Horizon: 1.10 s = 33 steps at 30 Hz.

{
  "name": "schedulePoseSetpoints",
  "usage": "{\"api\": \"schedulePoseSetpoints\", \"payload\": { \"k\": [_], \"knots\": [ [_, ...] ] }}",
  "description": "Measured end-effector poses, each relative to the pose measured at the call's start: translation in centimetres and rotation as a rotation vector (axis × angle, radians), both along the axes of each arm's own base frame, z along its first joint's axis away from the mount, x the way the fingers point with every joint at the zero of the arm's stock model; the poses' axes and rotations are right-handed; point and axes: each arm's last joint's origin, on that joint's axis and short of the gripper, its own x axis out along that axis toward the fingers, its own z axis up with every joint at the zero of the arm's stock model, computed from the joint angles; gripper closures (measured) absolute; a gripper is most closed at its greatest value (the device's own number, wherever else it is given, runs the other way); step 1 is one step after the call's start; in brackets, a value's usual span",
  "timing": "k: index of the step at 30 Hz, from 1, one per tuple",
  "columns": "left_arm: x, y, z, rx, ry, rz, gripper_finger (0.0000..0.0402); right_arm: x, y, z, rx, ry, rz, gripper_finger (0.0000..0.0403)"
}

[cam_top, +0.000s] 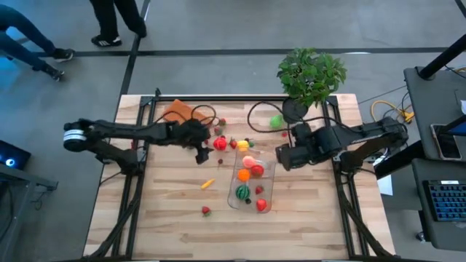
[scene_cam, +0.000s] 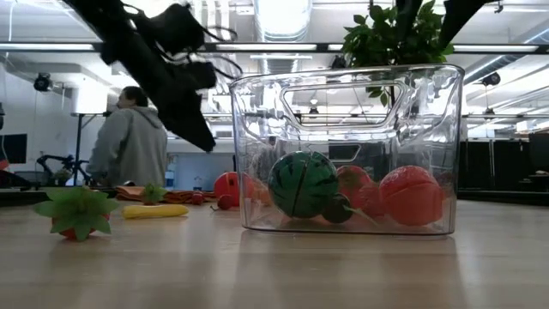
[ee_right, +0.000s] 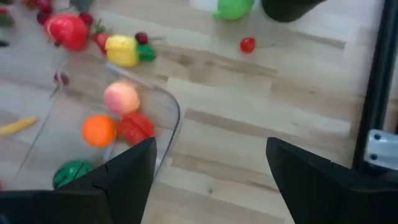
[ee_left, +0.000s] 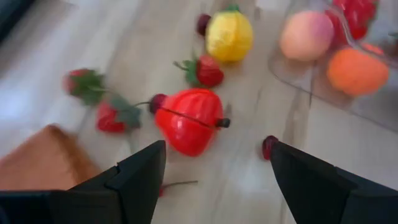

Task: Pick and placing Produce into tupperware
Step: Put the pears into the transparent bin

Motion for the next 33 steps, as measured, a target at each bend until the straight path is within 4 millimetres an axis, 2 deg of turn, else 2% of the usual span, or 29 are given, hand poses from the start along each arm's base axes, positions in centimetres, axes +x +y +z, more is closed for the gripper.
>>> {"api": "schedulePoseSetpoints", "payload": {
  "k": [5,7,14,23,33],
  "knots": [
    [1.7,0.7,-1.5,0.110,0.075,-0.208,0.0128,-0.9,0.3,0.0,0.009,-0.013,-0.028,0.0111],
    [2.3,0.9,-1.7,0.152,0.076,-0.242,0.0128,-1.0,0.6,0.0,0.012,-0.018,-0.026,0.0110],
    [3.5,1.5,-2.3,0.183,0.080,-0.250,0.0128,-0.8,1.2,-0.3,0.013,-0.014,-0.020,0.0111],
    [4.4,1.7,-4.6,0.177,0.170,-0.293,0.0128,-0.9,1.2,-0.5,0.002,-0.011,-0.023,0.0115],
    [4.7,1.8,-4.7,0.179,0.161,-0.291,0.0128,-0.9,1.2,-0.5,-0.008,-0.015,-0.026,0.0115]
  ]
}}
